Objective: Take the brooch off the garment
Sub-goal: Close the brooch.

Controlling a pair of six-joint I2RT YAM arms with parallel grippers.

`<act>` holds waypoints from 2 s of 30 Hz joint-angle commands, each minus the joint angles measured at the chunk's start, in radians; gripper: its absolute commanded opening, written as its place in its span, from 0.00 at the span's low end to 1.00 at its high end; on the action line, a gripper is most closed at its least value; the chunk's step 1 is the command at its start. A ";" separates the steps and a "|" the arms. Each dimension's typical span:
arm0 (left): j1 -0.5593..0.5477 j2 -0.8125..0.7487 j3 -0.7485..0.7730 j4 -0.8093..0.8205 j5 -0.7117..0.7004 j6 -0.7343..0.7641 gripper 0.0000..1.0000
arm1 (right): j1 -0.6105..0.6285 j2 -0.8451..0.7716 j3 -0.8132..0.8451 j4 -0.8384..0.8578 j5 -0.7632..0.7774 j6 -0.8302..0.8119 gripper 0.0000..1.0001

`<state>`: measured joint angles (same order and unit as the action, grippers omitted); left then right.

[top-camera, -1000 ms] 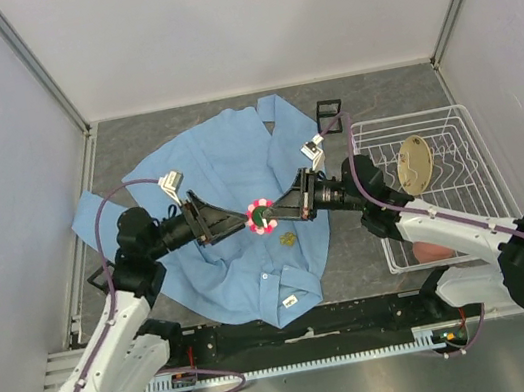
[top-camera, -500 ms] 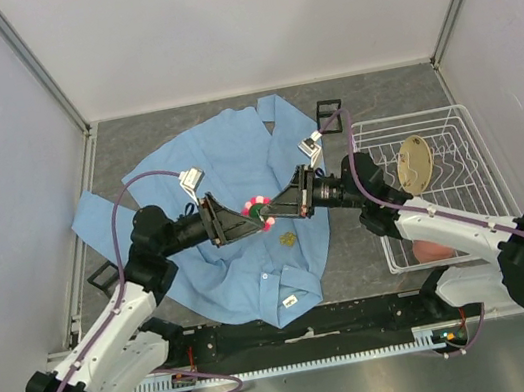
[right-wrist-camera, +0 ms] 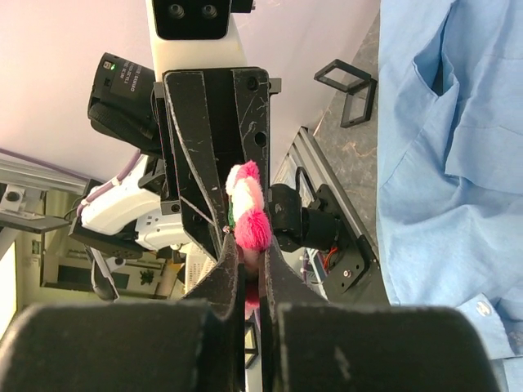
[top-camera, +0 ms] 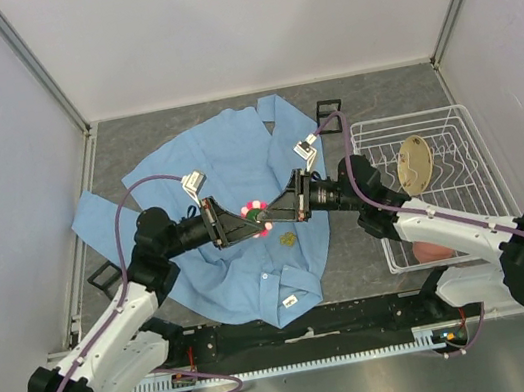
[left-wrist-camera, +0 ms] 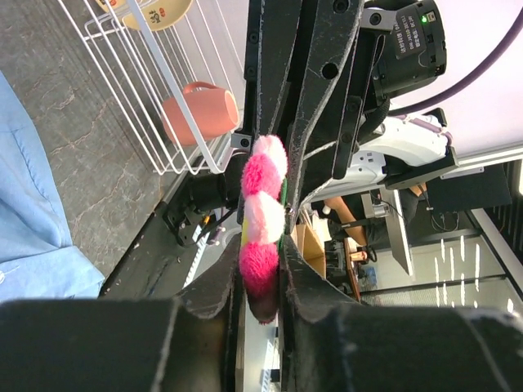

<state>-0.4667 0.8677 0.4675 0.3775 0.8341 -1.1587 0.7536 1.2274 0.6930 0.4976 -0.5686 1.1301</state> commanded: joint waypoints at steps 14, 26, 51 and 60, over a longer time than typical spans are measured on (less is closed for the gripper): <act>-0.004 -0.032 -0.012 0.009 0.026 0.111 0.08 | 0.004 -0.071 -0.053 0.038 -0.054 -0.043 0.31; -0.006 -0.027 0.000 0.000 0.045 0.114 0.08 | -0.011 -0.052 -0.069 0.119 -0.091 -0.009 0.27; -0.004 -0.015 0.017 0.017 0.097 0.113 0.08 | -0.007 0.018 -0.050 0.197 -0.105 0.020 0.22; -0.004 -0.045 0.017 0.004 0.077 0.105 0.12 | -0.007 0.011 -0.049 0.170 -0.086 0.022 0.00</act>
<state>-0.4706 0.8455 0.4515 0.3557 0.8967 -1.0824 0.7433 1.2404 0.6193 0.6388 -0.6685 1.1484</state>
